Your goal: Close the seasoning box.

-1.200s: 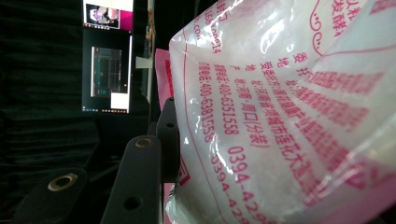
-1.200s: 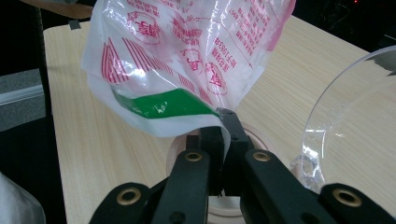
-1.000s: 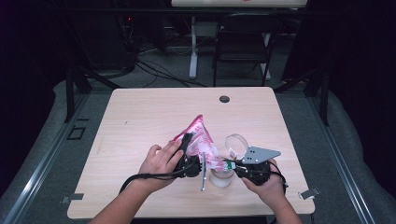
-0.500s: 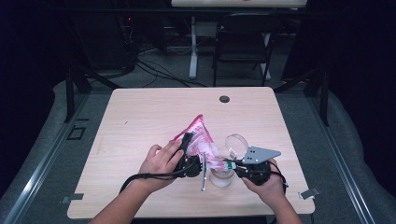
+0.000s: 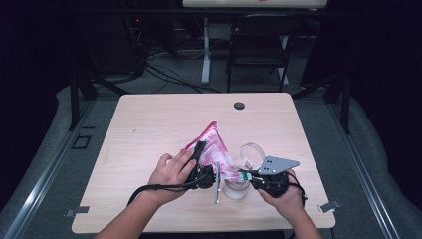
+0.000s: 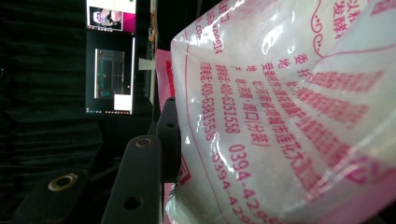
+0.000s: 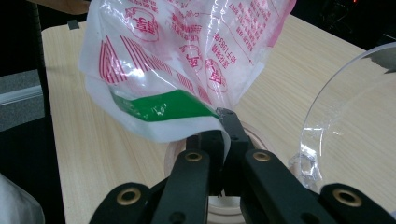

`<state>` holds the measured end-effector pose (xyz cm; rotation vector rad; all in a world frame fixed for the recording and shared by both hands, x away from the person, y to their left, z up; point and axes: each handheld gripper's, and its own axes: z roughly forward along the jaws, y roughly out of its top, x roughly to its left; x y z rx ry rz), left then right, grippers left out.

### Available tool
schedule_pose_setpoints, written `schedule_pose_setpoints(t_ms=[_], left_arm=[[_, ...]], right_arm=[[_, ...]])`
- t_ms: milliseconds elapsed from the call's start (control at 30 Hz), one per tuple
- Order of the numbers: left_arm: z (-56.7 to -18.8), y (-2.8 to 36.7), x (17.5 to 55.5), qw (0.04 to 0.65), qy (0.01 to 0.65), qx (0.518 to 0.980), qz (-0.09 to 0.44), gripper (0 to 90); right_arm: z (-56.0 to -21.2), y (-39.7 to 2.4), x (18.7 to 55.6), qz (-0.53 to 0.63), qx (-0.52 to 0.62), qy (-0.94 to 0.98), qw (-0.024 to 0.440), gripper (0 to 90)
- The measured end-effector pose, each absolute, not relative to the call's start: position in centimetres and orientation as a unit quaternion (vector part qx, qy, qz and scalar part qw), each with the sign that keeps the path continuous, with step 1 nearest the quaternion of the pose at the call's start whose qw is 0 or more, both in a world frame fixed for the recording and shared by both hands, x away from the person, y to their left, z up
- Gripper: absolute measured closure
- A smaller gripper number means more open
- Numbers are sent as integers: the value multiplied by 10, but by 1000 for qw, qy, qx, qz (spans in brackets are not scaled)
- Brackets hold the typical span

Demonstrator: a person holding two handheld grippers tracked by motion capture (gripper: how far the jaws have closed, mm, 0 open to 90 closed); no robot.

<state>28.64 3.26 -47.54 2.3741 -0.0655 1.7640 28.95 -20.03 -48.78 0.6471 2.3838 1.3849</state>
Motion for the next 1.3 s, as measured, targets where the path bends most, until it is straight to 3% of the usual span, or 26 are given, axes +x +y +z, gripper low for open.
schedule_pose_setpoints(t_ms=[1300], left_arm=[[-474,28,286,91,-30,796,598,640]], right_arm=[[-490,-203,291,482,231,831,153,900]])
